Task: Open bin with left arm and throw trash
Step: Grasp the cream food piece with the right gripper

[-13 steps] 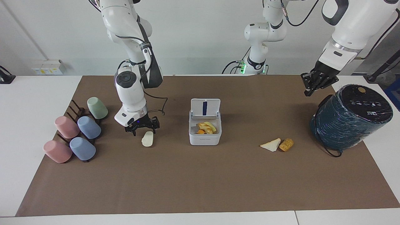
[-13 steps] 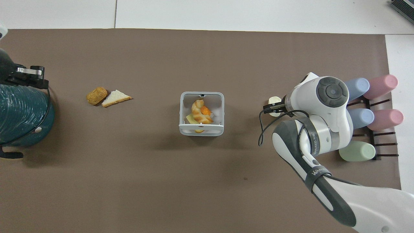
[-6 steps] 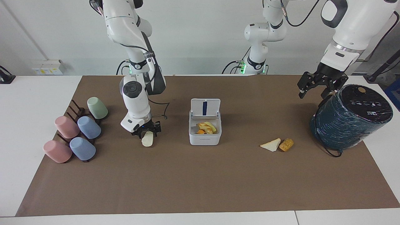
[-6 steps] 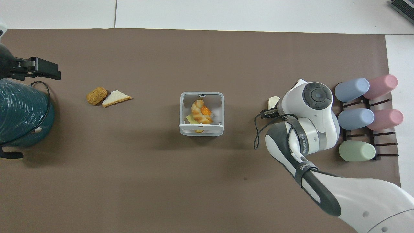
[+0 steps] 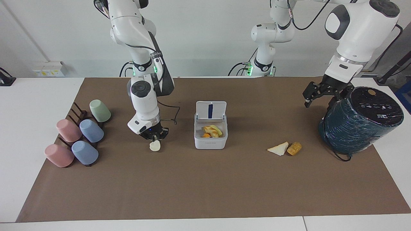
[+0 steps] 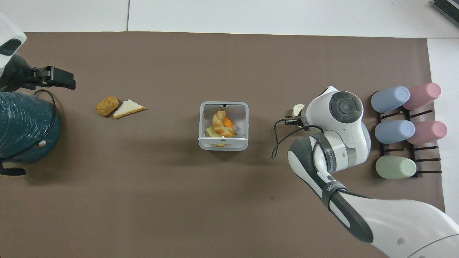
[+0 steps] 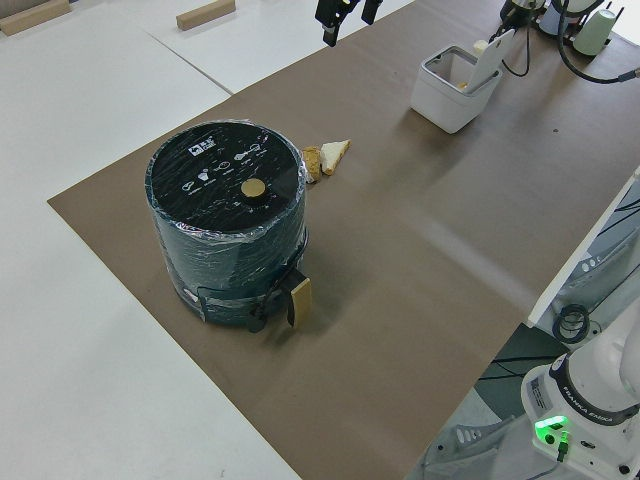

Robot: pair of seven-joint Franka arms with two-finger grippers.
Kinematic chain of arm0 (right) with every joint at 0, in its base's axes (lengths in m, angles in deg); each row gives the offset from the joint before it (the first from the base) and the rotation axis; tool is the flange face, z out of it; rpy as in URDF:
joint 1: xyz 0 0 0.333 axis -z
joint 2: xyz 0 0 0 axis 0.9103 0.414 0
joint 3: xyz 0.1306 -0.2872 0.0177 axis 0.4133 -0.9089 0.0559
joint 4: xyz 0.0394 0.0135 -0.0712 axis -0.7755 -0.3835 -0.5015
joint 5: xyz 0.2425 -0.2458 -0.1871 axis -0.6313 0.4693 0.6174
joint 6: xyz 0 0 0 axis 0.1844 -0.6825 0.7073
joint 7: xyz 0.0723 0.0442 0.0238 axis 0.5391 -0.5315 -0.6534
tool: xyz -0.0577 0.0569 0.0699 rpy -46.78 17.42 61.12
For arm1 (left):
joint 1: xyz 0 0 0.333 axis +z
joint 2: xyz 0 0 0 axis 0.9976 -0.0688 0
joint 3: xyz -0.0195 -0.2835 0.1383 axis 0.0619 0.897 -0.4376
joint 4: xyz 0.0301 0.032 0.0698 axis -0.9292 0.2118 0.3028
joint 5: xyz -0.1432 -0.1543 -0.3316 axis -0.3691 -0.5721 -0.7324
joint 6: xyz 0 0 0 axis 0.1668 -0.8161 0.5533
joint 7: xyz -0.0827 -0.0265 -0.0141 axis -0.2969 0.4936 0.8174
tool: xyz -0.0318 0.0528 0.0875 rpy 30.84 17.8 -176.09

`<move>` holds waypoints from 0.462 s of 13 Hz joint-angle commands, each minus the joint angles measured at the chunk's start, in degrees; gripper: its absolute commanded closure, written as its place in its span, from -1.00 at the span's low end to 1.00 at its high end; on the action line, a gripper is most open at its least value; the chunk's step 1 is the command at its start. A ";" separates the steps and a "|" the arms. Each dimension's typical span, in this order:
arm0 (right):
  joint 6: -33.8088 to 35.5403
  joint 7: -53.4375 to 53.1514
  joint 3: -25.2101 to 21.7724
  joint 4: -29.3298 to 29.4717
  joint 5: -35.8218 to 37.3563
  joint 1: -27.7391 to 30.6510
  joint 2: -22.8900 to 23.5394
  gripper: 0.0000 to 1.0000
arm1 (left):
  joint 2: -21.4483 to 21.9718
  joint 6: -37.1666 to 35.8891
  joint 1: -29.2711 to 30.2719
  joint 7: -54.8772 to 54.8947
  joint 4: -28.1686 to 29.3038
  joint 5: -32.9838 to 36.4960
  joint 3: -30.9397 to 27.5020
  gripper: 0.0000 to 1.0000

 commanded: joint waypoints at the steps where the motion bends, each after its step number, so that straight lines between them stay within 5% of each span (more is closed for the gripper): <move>1: 6.43 -3.66 0.04 2.85 -0.31 0.10 -4.00 1.00 | 0.89 4.41 0.23 0.60 3.99 1.04 0.27 -1.00; 3: 12.14 -5.52 0.30 6.98 -0.57 -0.16 -5.77 1.00 | 0.02 9.76 0.32 0.60 7.67 1.04 0.27 -1.00; 6: 13.57 -6.22 1.62 12.43 -12.57 -0.34 -5.25 1.00 | -0.95 18.55 0.58 2.86 13.65 1.04 0.27 -1.00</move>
